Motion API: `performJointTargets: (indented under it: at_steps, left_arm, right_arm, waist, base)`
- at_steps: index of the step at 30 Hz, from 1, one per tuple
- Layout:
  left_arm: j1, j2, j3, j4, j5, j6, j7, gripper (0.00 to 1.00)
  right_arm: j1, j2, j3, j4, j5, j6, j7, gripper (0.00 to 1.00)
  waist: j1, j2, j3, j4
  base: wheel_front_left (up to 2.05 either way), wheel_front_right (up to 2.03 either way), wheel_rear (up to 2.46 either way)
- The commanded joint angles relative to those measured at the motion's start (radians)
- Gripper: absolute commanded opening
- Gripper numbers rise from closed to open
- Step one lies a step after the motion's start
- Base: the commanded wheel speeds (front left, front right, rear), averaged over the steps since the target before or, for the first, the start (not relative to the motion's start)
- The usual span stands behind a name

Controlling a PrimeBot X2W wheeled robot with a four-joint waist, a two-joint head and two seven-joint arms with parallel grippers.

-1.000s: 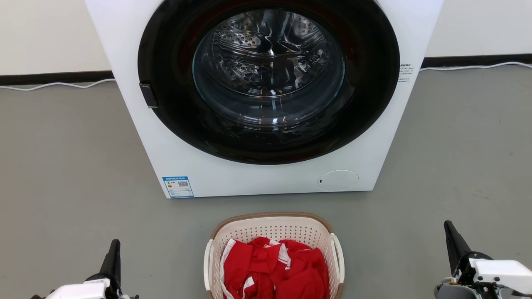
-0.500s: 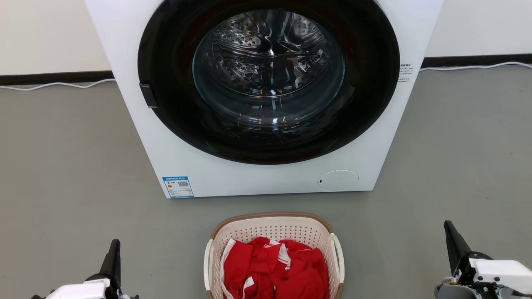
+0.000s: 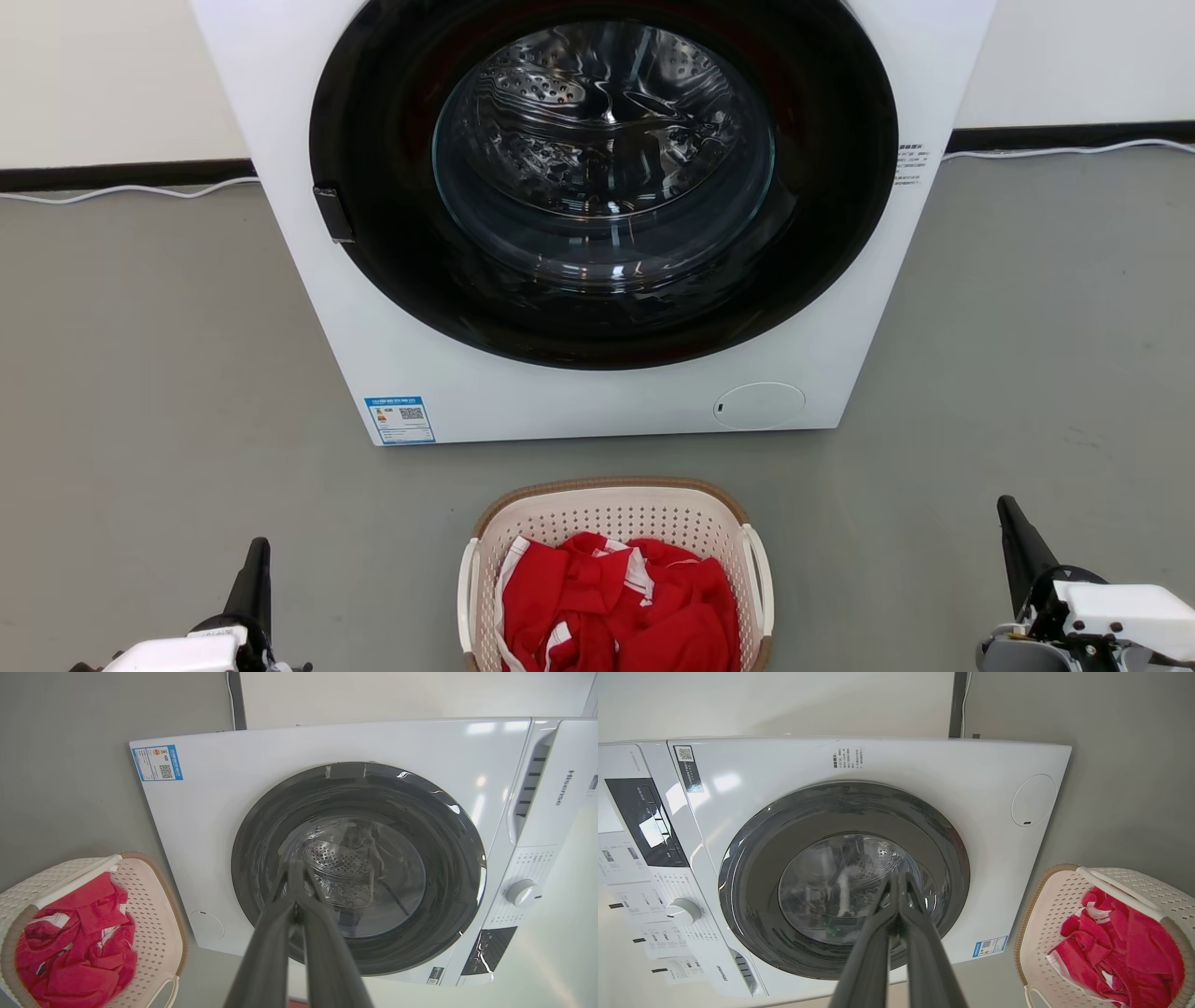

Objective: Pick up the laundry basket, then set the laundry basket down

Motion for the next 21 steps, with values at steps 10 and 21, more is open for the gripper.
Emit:
performJointTargets:
  at_steps: [10,21]
  left_arm:
    - [-0.047,0.018,0.032,-0.028,-0.007,-0.010,0.003,0.00]
    - [-0.047,0.018,0.032,-0.028,-0.007,-0.010,0.003,0.00]
  right_arm:
    - [-0.011,-0.015,0.019,-0.031,0.008,0.003,0.007,0.00]
    - [-0.011,-0.015,0.019,-0.031,0.008,0.003,0.007,0.00]
  waist:
    - [0.0000,0.0000,0.000,0.000]
    - [0.0000,0.0000,0.000,0.000]
  base:
    - [0.00,0.00,0.00]
    - [0.00,0.00,0.00]
